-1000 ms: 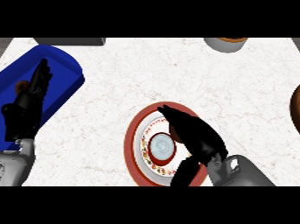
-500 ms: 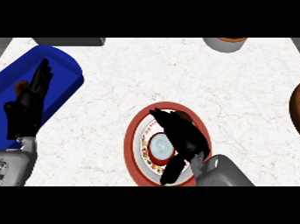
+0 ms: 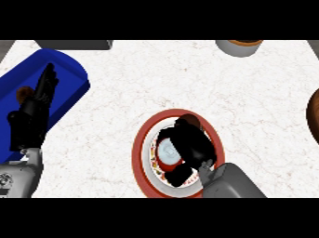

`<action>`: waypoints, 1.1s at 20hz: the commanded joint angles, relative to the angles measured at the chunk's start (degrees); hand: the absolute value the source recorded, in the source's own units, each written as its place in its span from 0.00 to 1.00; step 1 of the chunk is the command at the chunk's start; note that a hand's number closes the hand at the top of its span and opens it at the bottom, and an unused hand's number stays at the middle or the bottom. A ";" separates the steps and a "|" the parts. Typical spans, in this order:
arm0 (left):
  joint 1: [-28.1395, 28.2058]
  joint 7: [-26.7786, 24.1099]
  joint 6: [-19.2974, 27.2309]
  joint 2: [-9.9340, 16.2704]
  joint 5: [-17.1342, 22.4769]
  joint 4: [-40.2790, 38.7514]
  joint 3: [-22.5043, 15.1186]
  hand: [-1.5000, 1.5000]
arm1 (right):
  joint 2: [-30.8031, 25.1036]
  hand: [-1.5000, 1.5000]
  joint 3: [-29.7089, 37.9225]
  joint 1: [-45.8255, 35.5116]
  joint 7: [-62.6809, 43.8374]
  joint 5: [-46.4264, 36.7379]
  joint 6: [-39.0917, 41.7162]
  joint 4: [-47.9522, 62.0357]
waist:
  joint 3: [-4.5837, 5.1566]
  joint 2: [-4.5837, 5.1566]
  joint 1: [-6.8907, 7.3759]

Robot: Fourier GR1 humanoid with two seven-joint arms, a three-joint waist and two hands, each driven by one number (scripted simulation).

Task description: Pick the can from the plate and place it in the bowl

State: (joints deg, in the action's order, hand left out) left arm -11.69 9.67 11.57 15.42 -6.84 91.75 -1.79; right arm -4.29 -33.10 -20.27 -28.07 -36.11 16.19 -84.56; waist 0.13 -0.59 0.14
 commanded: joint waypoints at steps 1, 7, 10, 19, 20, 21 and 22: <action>-1.20 1.19 -1.58 -0.39 -0.45 -0.09 1.59 0.50 | 1.32 1.00 2.78 -0.88 3.91 -1.88 1.45 4.67 | -0.13 0.60 -0.02; -0.91 -3.33 -4.08 -0.78 0.70 -4.68 4.24 0.50 | 4.20 1.00 -1.11 0.06 0.54 -2.79 -1.19 0.95 | -0.12 0.60 -0.09; 1.61 -0.21 -5.00 -0.65 -0.24 1.85 4.28 0.50 | 3.41 1.00 -0.17 5.36 4.36 -7.54 -0.54 -3.72 | -0.13 0.53 -0.07; -0.22 -0.21 -4.75 -0.04 0.09 -0.88 4.91 0.50 | -11.77 1.00 -22.82 35.84 -5.41 -20.47 -7.31 -38.63 | -0.10 0.17 -1.64; 2.19 -1.32 -3.75 -0.99 -1.25 0.59 3.62 0.50 | -11.54 1.00 -23.63 38.57 -5.44 -20.39 -10.29 -41.39 | -0.12 0.09 -1.58; -1.09 -0.98 -3.94 -0.30 0.01 -2.70 5.80 0.50 | -10.71 1.00 -21.08 37.96 -4.19 -19.44 -12.59 -42.24 | -0.12 0.28 -1.89; 0.62 -0.77 -3.42 -1.04 -0.52 -0.80 4.81 0.50 | -9.31 1.00 -21.93 38.28 -6.08 -18.78 -11.42 -47.40 | -0.10 0.09 -1.87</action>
State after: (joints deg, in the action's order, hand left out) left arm -11.22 9.13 8.06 14.56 -7.59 91.19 2.55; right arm -13.53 -51.14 11.63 -30.86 -54.38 7.08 -119.09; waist 0.03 -0.62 -1.40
